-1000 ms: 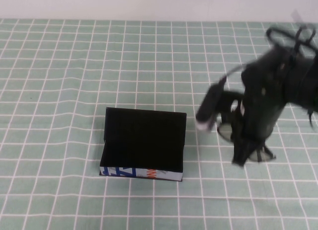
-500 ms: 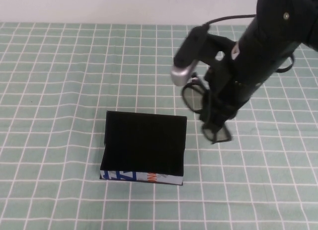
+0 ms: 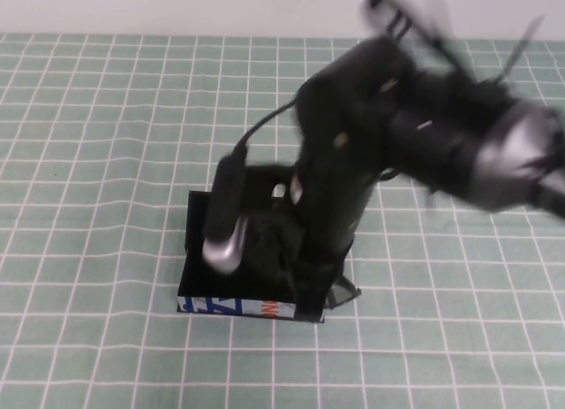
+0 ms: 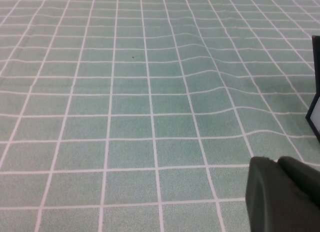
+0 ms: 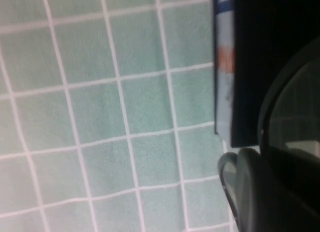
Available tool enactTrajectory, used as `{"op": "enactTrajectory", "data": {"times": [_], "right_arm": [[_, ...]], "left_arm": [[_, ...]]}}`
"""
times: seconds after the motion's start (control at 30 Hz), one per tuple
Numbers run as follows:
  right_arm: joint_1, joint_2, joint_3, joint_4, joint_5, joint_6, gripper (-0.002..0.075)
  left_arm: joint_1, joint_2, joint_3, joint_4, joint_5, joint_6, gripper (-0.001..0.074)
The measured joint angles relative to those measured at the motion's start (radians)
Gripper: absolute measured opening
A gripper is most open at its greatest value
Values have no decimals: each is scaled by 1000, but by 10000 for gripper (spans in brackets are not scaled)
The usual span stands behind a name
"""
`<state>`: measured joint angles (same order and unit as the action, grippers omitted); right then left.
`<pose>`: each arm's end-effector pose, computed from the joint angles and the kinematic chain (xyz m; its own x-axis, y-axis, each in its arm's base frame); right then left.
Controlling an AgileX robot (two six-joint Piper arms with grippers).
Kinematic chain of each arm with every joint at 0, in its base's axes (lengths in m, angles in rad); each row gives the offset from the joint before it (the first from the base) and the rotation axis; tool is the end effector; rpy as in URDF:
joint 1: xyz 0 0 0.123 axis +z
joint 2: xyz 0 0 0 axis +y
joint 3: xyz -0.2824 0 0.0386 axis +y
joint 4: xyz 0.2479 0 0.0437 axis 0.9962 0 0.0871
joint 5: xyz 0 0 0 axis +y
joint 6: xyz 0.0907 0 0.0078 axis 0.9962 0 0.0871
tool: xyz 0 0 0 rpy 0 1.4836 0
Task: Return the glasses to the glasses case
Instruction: Place the glasses in the glasses case
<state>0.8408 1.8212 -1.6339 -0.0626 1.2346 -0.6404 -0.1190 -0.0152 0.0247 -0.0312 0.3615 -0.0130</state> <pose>0.2576 0.2798 0.2954 -0.0607 -0.9868 -0.1498 -0.9779 0.0889 -0.1893 0.0522 -0.0073 0.1730 -0.2831 -0.0086 -0.9591 0.1174 0.9921 -0.0436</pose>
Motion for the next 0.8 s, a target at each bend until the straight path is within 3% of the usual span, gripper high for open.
{"op": "enactTrajectory", "data": {"times": [0.2,0.47,0.8], "right_arm": [[48,89,-33,-82,-4,0,75],[56,180,-238,-90,-4,-9,75],[56,240,-280,-125,-4,-183,75]], "left_arm": [[0,0,0,0,0,0,-4],[0,0,0,0,0,0,-4],[0,0,0,0,0,0,-4]]}}
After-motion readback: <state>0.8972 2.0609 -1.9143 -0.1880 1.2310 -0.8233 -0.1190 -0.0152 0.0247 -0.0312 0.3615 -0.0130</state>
